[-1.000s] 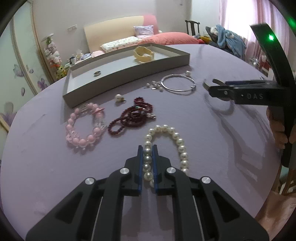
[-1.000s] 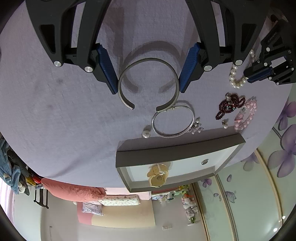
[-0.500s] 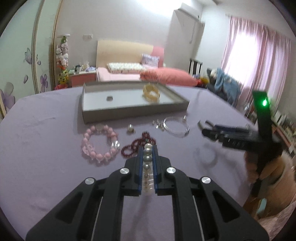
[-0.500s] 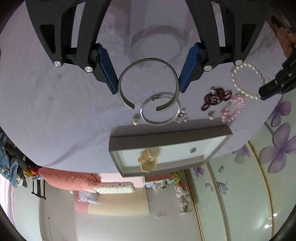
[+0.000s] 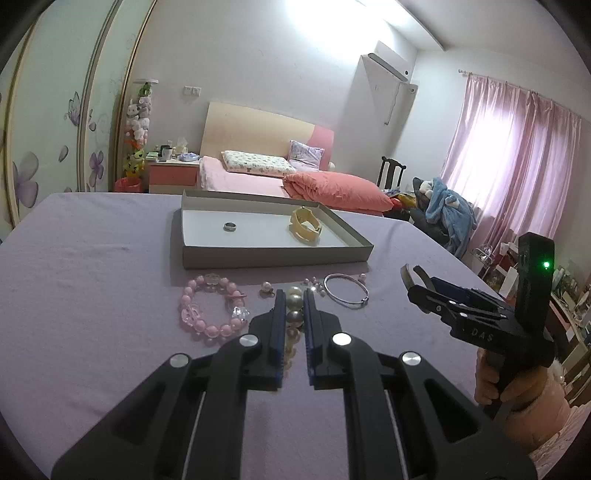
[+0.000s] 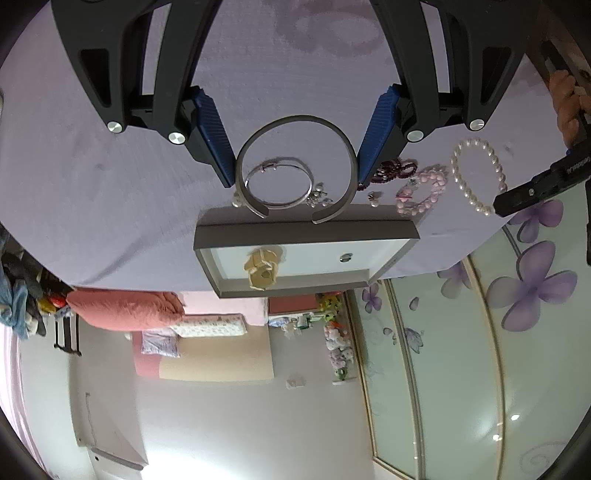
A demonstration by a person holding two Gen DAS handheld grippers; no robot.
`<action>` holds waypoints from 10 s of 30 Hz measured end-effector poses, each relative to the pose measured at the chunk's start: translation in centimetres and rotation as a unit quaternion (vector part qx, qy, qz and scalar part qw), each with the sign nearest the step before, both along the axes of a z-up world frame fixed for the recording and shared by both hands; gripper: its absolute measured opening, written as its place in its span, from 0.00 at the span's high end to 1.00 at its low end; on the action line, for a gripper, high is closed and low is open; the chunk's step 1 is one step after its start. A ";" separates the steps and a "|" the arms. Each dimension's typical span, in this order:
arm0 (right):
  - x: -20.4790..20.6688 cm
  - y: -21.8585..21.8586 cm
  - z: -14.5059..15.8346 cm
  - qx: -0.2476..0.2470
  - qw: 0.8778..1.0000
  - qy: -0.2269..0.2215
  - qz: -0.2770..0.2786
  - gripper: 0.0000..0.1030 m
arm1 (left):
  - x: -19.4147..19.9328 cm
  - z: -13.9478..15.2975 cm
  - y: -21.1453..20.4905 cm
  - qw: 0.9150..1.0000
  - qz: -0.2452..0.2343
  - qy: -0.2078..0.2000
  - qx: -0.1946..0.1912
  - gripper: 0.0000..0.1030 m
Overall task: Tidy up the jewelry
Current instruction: 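Lift both into the tray, bangle around the watch, and open both tools, then move the left tool down to the pink bead bracelet, then grasp the pink bead bracelet with the left tool and lift it, then carry pink bracelet into tray with left tool while right tool sets silver bangle there, then grasp the garnet bead bracelet with the left tool while the right tool grasps a pearl earring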
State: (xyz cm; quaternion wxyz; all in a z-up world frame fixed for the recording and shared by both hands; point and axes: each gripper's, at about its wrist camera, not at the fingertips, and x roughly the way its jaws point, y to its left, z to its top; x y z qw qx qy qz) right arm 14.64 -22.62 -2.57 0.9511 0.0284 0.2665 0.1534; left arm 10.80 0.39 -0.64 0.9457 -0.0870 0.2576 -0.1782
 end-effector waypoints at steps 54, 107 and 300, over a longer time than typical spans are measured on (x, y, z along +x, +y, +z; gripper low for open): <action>23.1 3.9 -2.0 -0.038 0.990 0.100 -0.086 0.35 | 26.0 1.3 -0.9 0.993 0.102 0.036 0.036 0.90; 9.0 1.4 -4.4 -0.089 0.984 0.156 -0.014 0.28 | 3.9 -2.8 6.3 0.984 0.153 0.076 0.055 0.39; 9.7 -1.7 -3.7 -0.046 0.989 0.139 -0.028 0.41 | 11.9 -6.5 -7.5 0.976 0.017 0.174 0.127 0.90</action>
